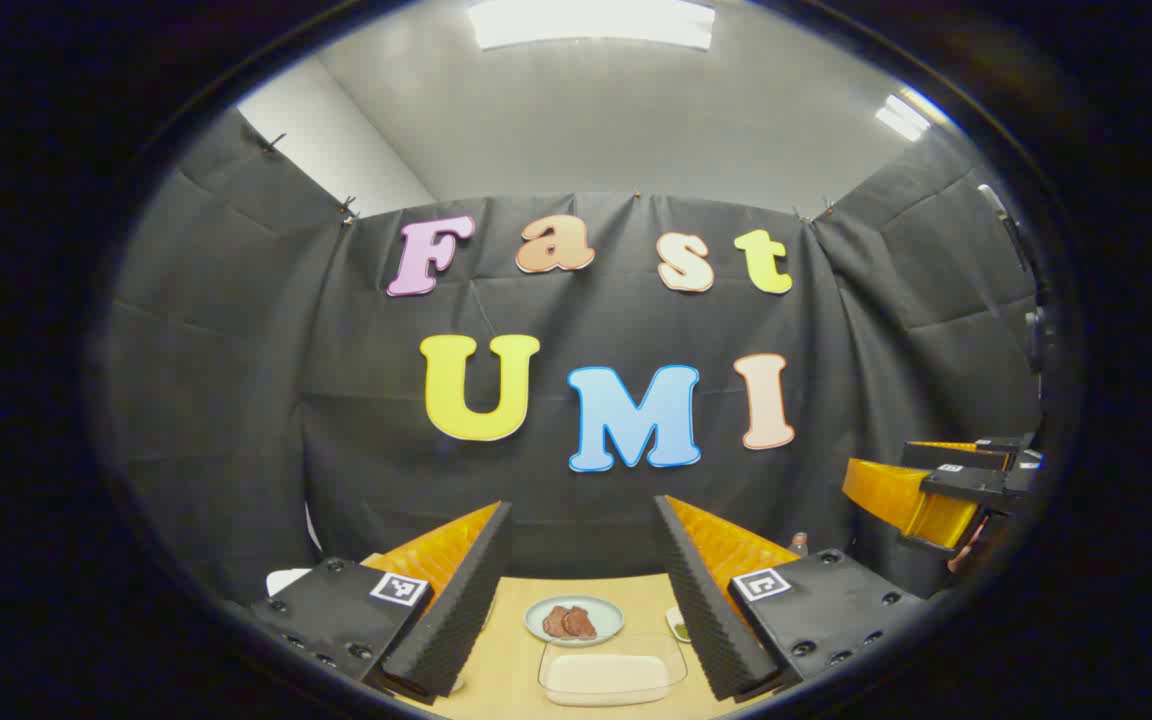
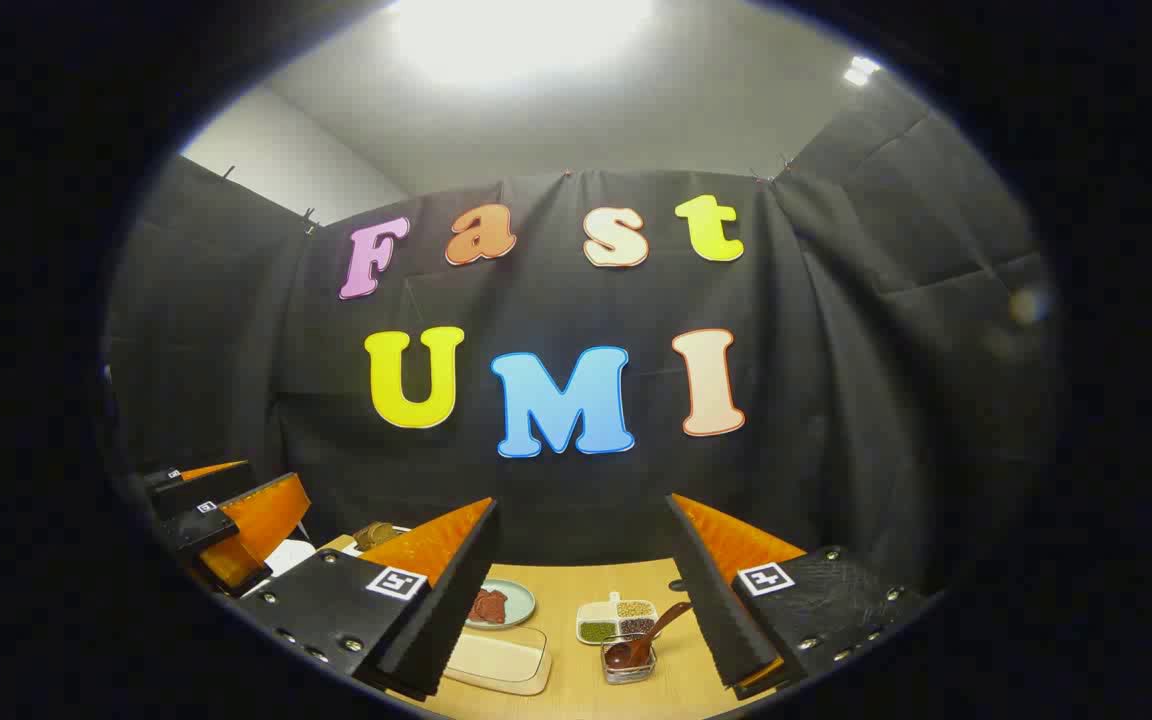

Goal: Close the left gripper, press the button to open the rice cooker; take a wooden spoon from the chopstick holder with the right hand, scoop a spoonful of rice and pour it into the rice cooker, then put the wooden spoon back into the chopstick holder.

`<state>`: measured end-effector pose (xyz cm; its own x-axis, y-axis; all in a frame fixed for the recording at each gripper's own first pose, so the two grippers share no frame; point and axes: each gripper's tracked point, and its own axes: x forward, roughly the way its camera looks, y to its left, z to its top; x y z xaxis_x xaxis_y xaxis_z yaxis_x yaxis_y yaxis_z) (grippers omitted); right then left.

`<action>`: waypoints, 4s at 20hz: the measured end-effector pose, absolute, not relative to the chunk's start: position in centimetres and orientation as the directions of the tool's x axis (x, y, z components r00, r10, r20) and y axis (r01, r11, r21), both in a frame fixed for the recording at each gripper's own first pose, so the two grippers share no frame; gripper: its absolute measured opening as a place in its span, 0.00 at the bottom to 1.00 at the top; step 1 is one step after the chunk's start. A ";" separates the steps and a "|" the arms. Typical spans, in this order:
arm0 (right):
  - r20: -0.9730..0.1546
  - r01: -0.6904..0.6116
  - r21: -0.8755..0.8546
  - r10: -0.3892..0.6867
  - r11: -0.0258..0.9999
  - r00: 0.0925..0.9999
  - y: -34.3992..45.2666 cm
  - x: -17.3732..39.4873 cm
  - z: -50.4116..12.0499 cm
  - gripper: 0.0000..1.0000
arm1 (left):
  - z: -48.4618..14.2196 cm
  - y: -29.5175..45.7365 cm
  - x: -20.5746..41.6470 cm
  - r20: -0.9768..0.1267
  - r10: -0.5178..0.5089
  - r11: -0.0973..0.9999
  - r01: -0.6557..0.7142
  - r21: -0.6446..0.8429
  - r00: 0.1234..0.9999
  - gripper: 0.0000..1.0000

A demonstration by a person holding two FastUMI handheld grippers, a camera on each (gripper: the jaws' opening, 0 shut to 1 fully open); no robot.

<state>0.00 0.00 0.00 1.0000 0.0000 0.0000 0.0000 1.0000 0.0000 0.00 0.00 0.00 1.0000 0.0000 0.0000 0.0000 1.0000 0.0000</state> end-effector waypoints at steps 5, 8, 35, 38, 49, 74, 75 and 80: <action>-0.009 -0.026 -0.009 0.026 1.000 1.000 0.5 0.9 -0.1 0.98 | 0.0 0.8 1.0 0.001 0.028 1.000 -0.028 0.009 1.000 0.95; -0.025 -0.045 0.000 0.045 0.999 0.999 1.0 1.0 -1.0 0.98 | -0.6 0.8 1.1 -0.026 0.036 0.999 -0.036 -0.008 0.999 0.97; -0.150 -0.030 -0.021 0.027 0.999 0.988 4.9 3.3 -7.7 0.98 | -20.9 23.6 2.7 -0.501 0.186 0.942 -0.298 -0.152 0.845 0.08; -0.166 -0.036 -0.026 0.032 0.999 0.986 4.9 3.7 -8.4 0.97 | -25.0 26.8 2.5 -0.596 0.194 0.926 -0.346 -0.150 0.779 0.08; -0.192 -0.009 -0.049 -0.001 0.999 0.981 3.9 4.2 -9.0 0.97 | -31.3 31.2 2.2 -0.691 0.234 0.909 -0.407 -0.095 0.684 0.08; -0.133 0.054 0.033 -0.049 0.998 0.990 -3.1 3.9 -8.9 0.97 | -5.4 13.8 1.5 0.012 0.161 0.986 -0.161 -0.040 0.987 0.96; -0.138 0.062 0.040 -0.056 0.997 0.989 -4.0 4.1 -9.3 0.98 | -5.6 13.0 1.5 0.007 0.149 0.988 -0.149 -0.029 0.989 0.95; -0.224 0.060 0.100 -0.036 0.993 0.974 -7.7 5.7 -14.0 0.98 | -5.7 9.9 1.4 -0.014 0.107 0.994 -0.107 0.001 0.994 0.94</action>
<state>5.71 -7.72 -13.96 0.9739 -0.0362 -0.2239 0.0598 0.9932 0.0997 1.39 9.89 -5.74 0.9942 0.1070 -0.0142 -0.1070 0.9943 0.0012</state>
